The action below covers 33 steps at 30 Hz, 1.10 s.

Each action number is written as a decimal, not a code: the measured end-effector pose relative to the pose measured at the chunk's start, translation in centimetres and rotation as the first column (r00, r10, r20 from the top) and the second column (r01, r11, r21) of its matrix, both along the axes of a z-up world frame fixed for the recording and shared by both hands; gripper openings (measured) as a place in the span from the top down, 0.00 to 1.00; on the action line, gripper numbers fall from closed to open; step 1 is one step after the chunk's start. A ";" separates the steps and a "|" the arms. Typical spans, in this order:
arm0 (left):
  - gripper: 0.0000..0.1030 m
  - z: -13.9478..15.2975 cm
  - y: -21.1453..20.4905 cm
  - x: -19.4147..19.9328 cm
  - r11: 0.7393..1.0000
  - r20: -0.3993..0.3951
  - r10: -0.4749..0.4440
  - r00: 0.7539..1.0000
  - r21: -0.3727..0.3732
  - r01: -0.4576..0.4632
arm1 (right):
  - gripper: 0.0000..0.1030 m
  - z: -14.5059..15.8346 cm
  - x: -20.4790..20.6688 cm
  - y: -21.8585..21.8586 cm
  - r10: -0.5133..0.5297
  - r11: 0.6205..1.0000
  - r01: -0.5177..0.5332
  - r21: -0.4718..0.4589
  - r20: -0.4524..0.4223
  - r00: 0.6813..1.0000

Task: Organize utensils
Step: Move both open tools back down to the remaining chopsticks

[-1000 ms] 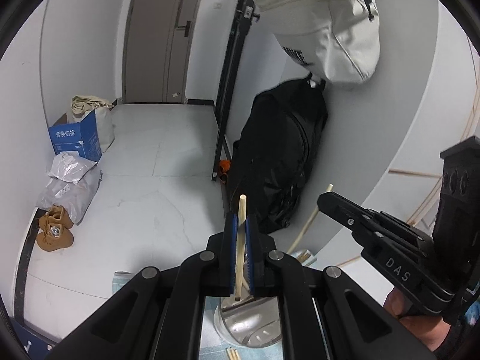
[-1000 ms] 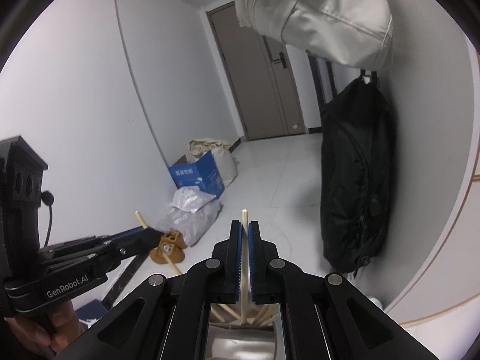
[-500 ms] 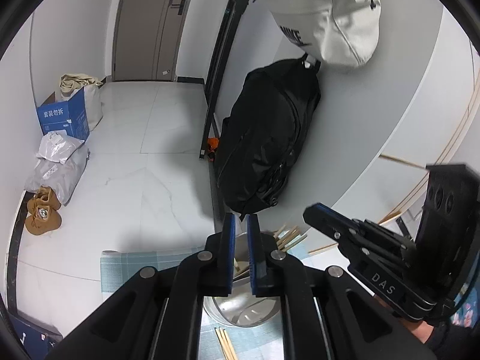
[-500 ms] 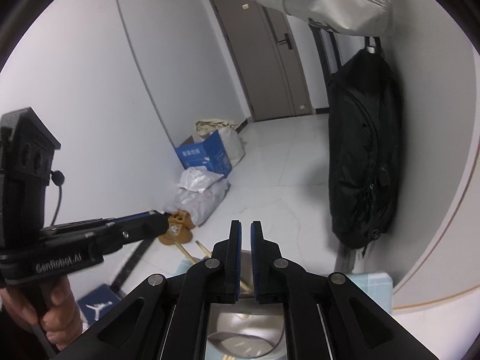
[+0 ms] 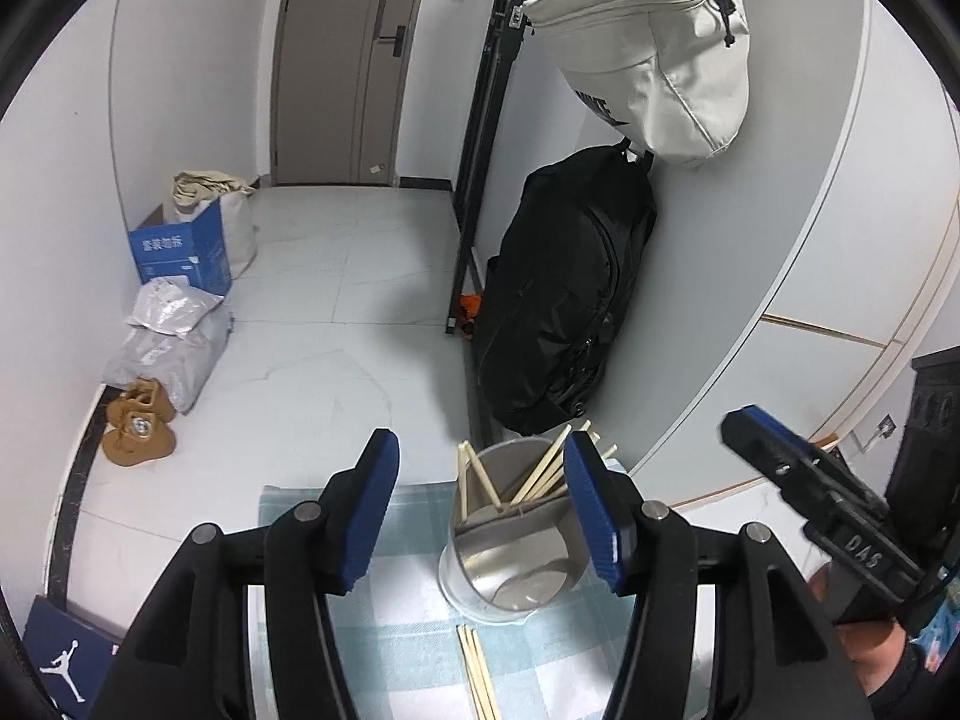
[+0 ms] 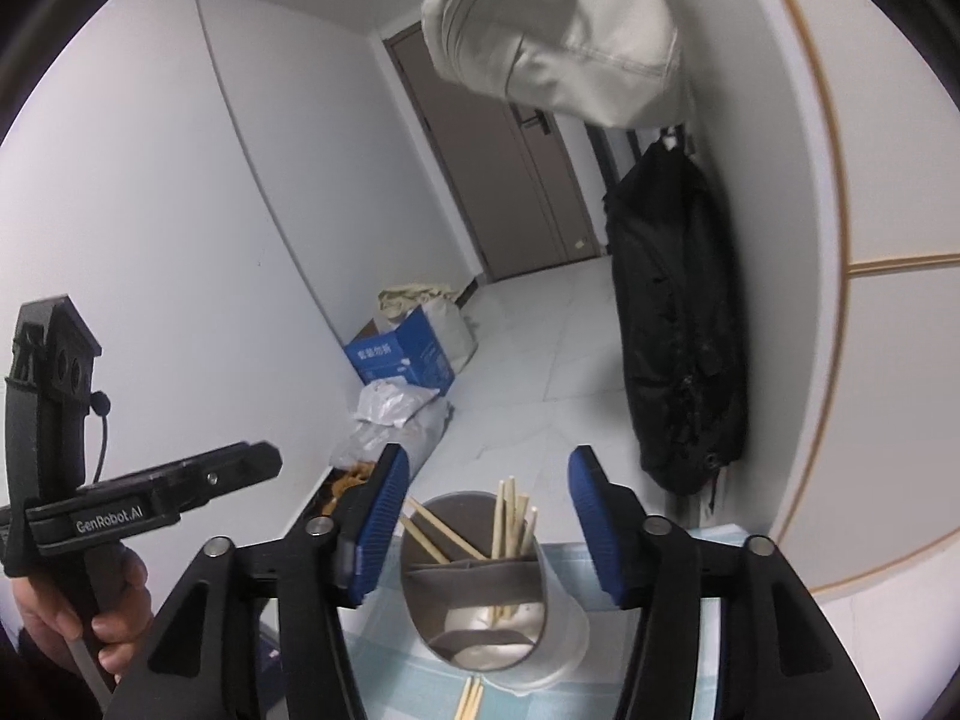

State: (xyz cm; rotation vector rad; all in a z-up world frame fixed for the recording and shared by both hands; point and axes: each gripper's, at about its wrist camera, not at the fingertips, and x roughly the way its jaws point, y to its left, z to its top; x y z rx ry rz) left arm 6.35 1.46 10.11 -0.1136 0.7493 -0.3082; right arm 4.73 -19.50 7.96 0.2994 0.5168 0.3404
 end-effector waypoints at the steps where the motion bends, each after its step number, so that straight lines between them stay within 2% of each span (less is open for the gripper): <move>1: 0.50 0.1 0.0 -0.4 1.000 0.005 0.005 1.000 0.002 -0.005 | 0.42 0.2 -0.5 -0.2 -0.007 1.000 0.007 0.004 0.004 1.000; 7: 0.49 0.7 -0.2 -2.8 1.000 0.032 0.021 0.999 0.014 -0.021 | 0.40 0.7 -3.4 -0.6 -0.020 1.000 0.020 0.011 0.023 1.000; 11: 0.38 0.8 -0.2 -4.3 0.999 0.050 0.036 0.998 0.012 -0.037 | 0.37 0.6 -5.2 -0.4 -0.022 1.000 0.021 0.005 0.039 0.999; 18: 0.37 0.0 -0.4 -6.3 0.998 0.070 0.052 0.996 0.032 -0.054 | 0.32 -0.6 -7.5 0.0 -0.024 1.000 0.024 0.006 0.032 0.999; 23: 0.27 -1.4 0.1 -7.3 0.996 0.078 0.078 0.994 0.030 -0.080 | 0.30 -2.3 -8.5 0.4 -0.017 1.000 0.017 -0.013 0.017 1.000; 28: 0.26 -3.4 0.4 -8.0 0.995 0.080 0.082 0.993 0.041 -0.086 | 0.22 -4.4 -9.7 1.1 -0.014 0.999 0.014 -0.042 0.001 1.000; 33: 0.26 -5.7 0.8 -8.3 0.994 0.068 0.096 0.993 0.043 -0.099 | 0.22 -6.5 -9.9 1.9 0.009 0.998 -0.012 -0.069 -0.046 0.999</move>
